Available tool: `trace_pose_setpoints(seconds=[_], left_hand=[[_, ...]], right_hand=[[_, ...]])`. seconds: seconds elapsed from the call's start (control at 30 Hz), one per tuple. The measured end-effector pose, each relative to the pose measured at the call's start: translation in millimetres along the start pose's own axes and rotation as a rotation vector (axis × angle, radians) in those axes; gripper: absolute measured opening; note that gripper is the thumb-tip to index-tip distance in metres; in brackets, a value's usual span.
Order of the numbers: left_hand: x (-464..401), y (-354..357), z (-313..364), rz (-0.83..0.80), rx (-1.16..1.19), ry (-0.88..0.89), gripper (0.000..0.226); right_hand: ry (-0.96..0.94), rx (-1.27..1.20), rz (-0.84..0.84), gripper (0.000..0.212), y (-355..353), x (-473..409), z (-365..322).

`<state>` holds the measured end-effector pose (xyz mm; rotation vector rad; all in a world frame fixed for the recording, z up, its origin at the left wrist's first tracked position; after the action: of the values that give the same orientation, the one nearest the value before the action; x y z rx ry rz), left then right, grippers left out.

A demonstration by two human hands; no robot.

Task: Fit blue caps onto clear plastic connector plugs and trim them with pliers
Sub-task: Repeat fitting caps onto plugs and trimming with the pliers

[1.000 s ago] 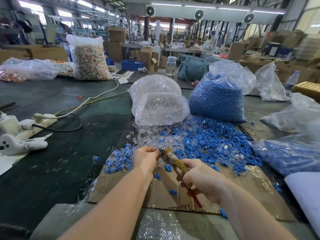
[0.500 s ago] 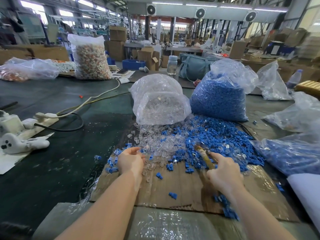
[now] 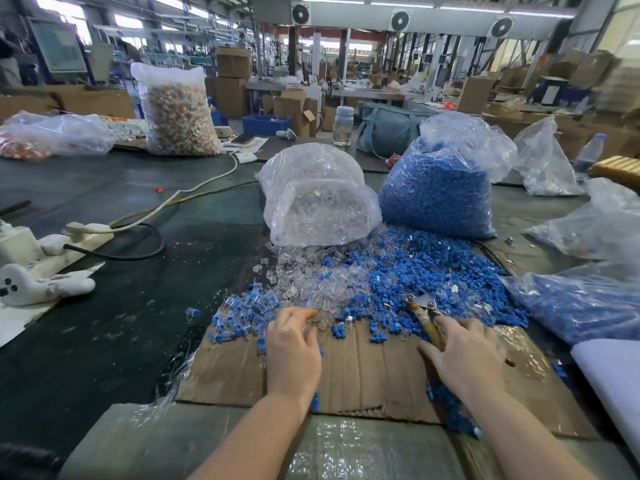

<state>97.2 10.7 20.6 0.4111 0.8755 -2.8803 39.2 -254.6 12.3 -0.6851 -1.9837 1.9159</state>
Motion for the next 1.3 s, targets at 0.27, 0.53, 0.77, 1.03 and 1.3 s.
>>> trace_pose_setpoints(seconds=[0.27, 0.53, 0.77, 1.03, 1.3], left_hand=[[18.1, 21.4, 9.8, -0.065, -0.063, 0.139, 0.023], [17.3, 23.5, 20.0, -0.07, 0.005, 0.165, 0.019], [15.1, 29.4, 18.1, -0.115, 0.064, 0.129, 0.022], [17.4, 27.0, 16.4, -0.128, 0.089, 0.153, 0.03], [18.3, 23.8, 7.7, -0.057, 0.127, 0.092, 0.011]], right_hand=[[-0.257, -0.003, 0.197, 0.032, -13.7, 13.7, -48.6], [-0.269, 0.065, 0.166, 0.023, -15.1, 13.5, -57.6], [-0.329, -0.751, 0.048, 0.02, -17.8, 26.7, -79.7], [-0.294, -1.012, -0.143, 0.018, 2.2, 31.5, -100.5], [-0.309, -0.908, 0.003, 0.024, 5.0, 41.1, -92.1]])
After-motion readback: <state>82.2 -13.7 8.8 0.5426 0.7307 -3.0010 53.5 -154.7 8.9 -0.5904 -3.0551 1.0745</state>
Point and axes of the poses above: each hand's wrist, its own x-axis away from the middle knuckle, its own y-axis out of the palm, z = x × y, the point moved 10 cm from there along -x, towards the middle knuckle
